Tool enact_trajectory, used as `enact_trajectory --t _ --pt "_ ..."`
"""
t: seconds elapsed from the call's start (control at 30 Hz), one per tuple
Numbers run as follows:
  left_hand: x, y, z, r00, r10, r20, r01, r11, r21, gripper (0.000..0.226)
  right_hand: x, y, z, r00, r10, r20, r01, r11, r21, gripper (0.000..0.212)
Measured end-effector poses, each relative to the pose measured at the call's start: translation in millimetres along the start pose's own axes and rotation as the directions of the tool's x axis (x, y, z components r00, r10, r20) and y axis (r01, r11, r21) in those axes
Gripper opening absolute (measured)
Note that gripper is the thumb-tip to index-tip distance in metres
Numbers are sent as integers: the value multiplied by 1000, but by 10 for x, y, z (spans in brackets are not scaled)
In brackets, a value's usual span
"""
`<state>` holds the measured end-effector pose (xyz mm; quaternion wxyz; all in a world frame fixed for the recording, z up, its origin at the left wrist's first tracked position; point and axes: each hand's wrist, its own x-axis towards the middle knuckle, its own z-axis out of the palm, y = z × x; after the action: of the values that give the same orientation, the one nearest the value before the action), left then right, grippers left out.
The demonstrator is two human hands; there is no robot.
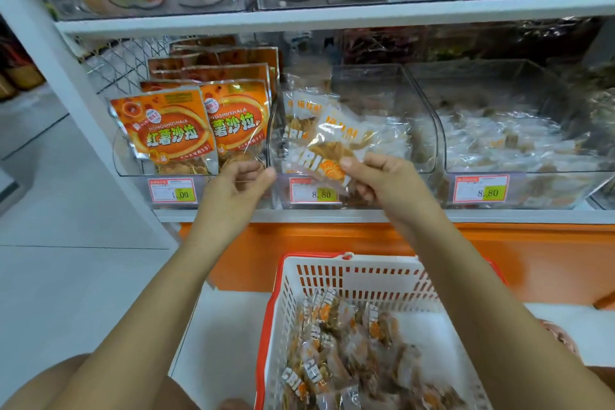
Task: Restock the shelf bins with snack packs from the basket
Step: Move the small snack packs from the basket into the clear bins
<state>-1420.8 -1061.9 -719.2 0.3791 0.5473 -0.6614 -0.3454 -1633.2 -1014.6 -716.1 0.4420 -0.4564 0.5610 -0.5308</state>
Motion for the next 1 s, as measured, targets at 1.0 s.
enact_trajectory --t 1.0 --pt "50 -255 108 994 94 53 -101 984 147 54 1066 -212 483 983 -36 -180 -51 888 -456 58"
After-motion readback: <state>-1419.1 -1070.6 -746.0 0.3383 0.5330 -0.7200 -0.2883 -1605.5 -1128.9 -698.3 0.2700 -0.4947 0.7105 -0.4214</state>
